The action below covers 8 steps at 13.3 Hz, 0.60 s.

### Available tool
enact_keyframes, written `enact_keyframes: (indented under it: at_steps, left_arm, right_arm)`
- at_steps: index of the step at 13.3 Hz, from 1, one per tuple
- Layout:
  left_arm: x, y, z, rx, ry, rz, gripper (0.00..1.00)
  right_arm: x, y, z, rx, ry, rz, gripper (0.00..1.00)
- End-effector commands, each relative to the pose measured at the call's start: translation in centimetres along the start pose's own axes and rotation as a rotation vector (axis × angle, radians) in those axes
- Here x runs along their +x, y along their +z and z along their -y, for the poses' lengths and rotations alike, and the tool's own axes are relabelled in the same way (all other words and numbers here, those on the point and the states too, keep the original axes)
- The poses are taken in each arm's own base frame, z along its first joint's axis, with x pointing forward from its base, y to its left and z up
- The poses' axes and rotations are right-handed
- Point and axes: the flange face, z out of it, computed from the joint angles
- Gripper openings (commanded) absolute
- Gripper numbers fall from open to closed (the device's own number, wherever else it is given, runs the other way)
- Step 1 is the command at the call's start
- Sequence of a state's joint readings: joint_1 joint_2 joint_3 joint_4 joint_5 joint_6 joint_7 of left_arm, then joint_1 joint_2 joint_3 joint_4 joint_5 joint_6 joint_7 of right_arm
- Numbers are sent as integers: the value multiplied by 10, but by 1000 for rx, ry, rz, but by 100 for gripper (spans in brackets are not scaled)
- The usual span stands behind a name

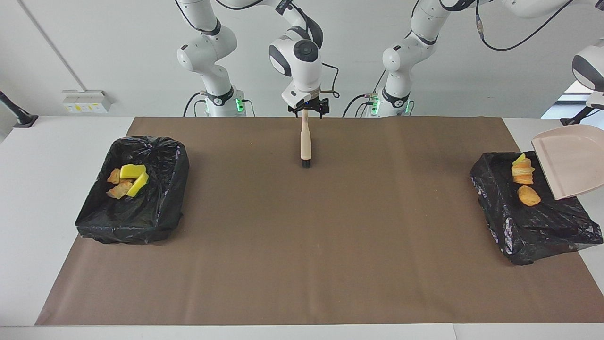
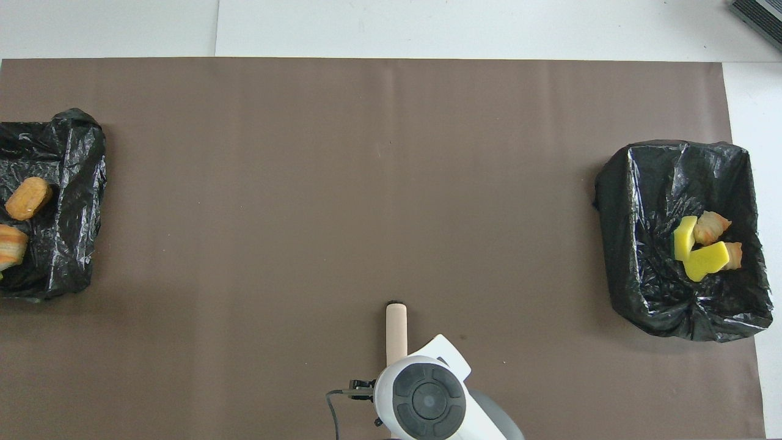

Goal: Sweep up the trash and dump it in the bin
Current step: 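Bring the empty dustpan back to the table center with the left gripper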

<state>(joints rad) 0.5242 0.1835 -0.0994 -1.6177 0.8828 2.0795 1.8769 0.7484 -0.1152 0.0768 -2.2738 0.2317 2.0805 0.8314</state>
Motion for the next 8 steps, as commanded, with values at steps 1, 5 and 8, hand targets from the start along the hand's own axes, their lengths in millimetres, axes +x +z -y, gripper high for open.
enact_keyframes:
  at_steps: [1,5,8]
  left_arm:
    - [-13,-18,-6,19,-41,68,0]
    - [-10,-61,9,93,-133,7,0]
    - [26,-90,36,104,-206,-82,0]
  right_arm:
    - [27,-61,-26,-5,0,-80,100]
    - [74,-141,-86,-29,13,-206,100]
    - [114,-192,-166,-36,-94,-227,100]
